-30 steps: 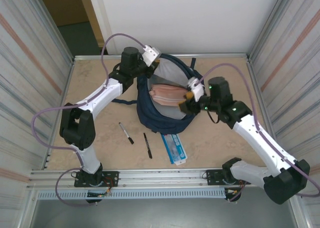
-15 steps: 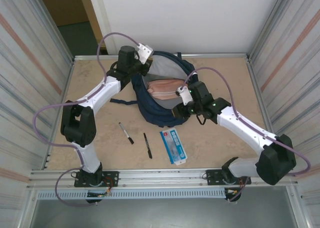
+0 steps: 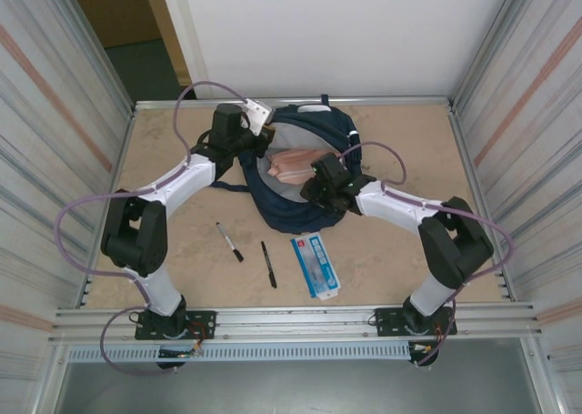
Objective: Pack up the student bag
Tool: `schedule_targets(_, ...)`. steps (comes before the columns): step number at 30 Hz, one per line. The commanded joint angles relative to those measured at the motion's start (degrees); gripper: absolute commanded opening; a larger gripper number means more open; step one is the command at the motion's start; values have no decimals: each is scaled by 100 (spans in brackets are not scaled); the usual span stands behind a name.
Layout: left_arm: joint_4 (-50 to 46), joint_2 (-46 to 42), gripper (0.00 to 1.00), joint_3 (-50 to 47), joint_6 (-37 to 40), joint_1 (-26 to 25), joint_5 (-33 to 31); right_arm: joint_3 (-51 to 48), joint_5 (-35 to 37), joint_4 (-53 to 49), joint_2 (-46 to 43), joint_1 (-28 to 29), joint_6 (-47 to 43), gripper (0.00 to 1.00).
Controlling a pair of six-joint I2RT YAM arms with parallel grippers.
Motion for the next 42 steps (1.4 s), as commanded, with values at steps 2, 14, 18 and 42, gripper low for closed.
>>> schedule_targets(2,19,-478,0,-164,-111,-75,674,514,482,79,61,89,-268,46)
schedule_targets(14,-73,-459,0,-63,46,-66,1275,1281,483,-315,1076,-10,-3195,47)
schedule_targets(18,10,-511,0,-172,-48,-48,1371,1238,474,44,1491,-13,-3417,44)
schedule_targets(42,1045,-934,0,-448,-202,-101,2049,1466,-222,2919,2412,-721,-3969,3)
